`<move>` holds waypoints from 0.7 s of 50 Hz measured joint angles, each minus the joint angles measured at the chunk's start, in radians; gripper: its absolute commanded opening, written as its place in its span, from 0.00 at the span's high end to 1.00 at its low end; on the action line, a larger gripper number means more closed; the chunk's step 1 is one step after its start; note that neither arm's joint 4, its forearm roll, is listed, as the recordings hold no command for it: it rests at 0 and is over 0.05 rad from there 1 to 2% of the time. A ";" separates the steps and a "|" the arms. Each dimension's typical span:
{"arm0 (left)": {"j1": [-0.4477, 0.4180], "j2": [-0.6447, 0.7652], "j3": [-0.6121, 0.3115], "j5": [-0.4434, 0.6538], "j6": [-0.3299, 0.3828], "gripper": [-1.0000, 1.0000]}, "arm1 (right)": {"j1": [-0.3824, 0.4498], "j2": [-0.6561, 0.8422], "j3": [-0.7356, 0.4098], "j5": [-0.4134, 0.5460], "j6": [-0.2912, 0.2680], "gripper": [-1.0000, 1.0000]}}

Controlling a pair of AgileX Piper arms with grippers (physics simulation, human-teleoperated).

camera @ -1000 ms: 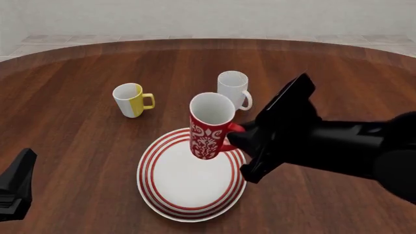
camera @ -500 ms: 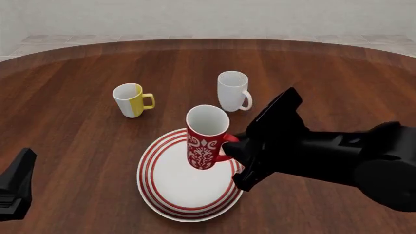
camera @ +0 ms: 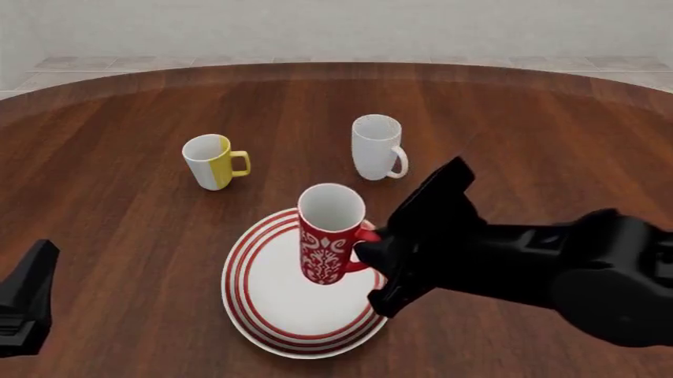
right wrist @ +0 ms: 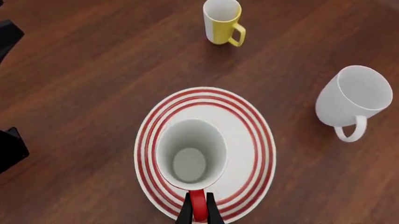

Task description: Pick up the red mug and put it on the plate

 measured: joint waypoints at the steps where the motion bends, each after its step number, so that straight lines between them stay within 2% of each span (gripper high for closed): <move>1: 0.000 0.000 0.001 -0.001 0.000 0.00 | 0.000 0.002 0.000 -0.002 0.001 1.00; 35: 0.001 0.000 -0.002 0.001 0.000 0.00 | 0.005 0.069 0.007 -0.047 0.010 1.00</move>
